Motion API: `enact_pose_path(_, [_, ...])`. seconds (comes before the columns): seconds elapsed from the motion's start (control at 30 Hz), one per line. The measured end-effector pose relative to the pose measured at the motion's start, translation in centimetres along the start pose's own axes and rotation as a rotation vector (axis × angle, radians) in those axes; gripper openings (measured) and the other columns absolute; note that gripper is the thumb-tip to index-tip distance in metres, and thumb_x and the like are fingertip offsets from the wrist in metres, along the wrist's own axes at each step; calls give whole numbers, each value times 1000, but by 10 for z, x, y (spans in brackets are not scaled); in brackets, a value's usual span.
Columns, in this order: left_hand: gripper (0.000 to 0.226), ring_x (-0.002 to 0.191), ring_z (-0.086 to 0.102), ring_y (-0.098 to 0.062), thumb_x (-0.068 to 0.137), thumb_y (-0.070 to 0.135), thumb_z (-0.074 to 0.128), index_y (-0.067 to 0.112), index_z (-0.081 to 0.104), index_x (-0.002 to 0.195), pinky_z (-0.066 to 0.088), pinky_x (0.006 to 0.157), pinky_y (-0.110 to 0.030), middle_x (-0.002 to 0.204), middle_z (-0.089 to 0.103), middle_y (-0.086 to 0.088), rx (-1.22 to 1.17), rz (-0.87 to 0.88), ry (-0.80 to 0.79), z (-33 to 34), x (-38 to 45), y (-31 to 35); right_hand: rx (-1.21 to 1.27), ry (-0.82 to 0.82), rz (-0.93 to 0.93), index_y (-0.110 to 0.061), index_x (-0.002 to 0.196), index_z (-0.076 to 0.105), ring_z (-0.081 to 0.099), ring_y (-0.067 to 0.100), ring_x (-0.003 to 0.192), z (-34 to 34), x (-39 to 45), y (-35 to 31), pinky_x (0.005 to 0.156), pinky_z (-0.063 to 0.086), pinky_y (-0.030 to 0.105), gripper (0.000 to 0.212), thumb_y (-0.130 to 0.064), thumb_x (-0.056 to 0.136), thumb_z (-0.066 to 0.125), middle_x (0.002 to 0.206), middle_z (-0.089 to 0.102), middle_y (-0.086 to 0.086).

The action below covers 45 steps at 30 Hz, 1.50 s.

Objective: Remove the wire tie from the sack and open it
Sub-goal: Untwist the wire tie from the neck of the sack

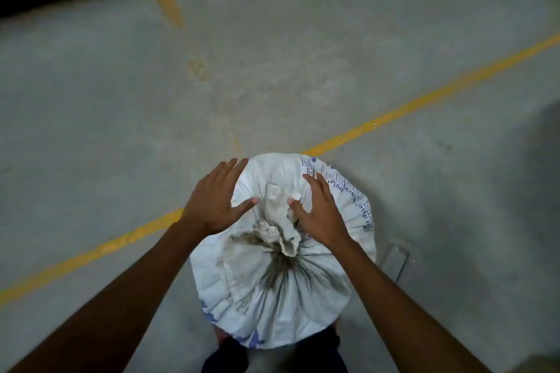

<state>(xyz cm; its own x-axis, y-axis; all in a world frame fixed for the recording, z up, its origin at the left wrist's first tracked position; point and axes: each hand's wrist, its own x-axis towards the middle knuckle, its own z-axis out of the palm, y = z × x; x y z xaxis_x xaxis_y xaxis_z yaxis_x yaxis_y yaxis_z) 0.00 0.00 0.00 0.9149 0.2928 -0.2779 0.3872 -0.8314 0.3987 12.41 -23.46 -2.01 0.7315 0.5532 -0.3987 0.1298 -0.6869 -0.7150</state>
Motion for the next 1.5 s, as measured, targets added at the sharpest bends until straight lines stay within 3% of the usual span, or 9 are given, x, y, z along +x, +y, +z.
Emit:
enact_pose_path(0.23, [91, 157, 34, -30, 92, 78, 42, 31, 23, 168, 36, 121, -50, 171, 37, -2, -75, 7, -42, 34, -7, -2, 263, 44, 219, -23, 165, 25, 32, 17, 154, 30, -6, 29, 121, 27, 30, 83, -55, 98, 63, 167, 35, 1])
enact_pose_path(0.43, [79, 156, 35, -20, 97, 75, 44, 43, 21, 166, 37, 120, -49, 171, 35, 11, -174, -24, -65, 31, -5, -8, 269, -76, 161, -39, 147, 49, 60, 9, 127, 67, -13, 24, 110, 50, 45, 65, -67, 89, 60, 136, 64, -10])
enact_pose_path(0.6, [64, 158, 32, -18, 97, 77, 39, 60, 28, 158, 37, 122, -52, 170, 37, 7, -166, 23, -118, 29, 1, -12, -129, -153, 13, -26, 157, 38, 14, 32, 160, 102, -23, 24, 128, 11, 60, 88, -81, 90, 44, 169, 32, 4])
enact_pose_path(0.73, [49, 154, 38, -18, 97, 73, 43, 54, 59, 140, 41, 117, -49, 166, 45, 5, -156, 49, -127, 37, 4, -6, -307, -148, -38, -25, 165, 24, -6, 32, 163, 122, -35, 30, 128, -4, 60, 96, -85, 91, 36, 176, 10, 7])
enact_pose_path(0.93, [46, 140, 57, -17, 95, 69, 50, 36, 78, 111, 52, 105, -44, 146, 66, 4, -183, -4, -12, 66, -6, -1, -234, -119, -27, -31, 162, 31, -3, 30, 163, 124, -47, 43, 127, 3, 61, 92, -86, 88, 34, 176, 12, 2])
enact_pose_path(1.13, [43, 132, 64, -22, 92, 66, 59, 32, 80, 108, 53, 95, -40, 143, 69, 3, -86, -25, 6, 78, -17, -14, -2, 93, -37, -28, 142, 60, 19, 24, 160, 111, -62, 67, 126, 19, 41, 64, -63, 89, 67, 169, 34, -1])
enact_pose_path(1.27, [51, 126, 65, -30, 87, 71, 54, 27, 81, 93, 50, 91, -44, 129, 75, -2, 95, 18, -29, 84, -14, -12, 33, 316, 98, -23, 114, 66, 50, 21, 125, 109, -73, 77, 106, 45, 47, 39, -46, 85, 80, 132, 57, -1])
enact_pose_path(1.4, [76, 114, 64, -32, 90, 81, 33, 23, 82, 81, 45, 92, -48, 97, 73, -4, 180, 30, -63, 94, -12, 9, 161, 254, 227, -25, 106, 62, 54, 19, 110, 111, -77, 81, 91, 49, 39, 38, -44, 82, 84, 110, 61, -3])
enact_pose_path(1.5, [75, 134, 57, -30, 90, 85, 38, 26, 85, 95, 37, 108, -53, 116, 76, -5, 237, -89, -117, 99, -10, 19, 324, 229, 302, -28, 102, 63, 64, 18, 100, 119, -75, 83, 85, 56, 37, 40, -40, 75, 90, 102, 66, -2])
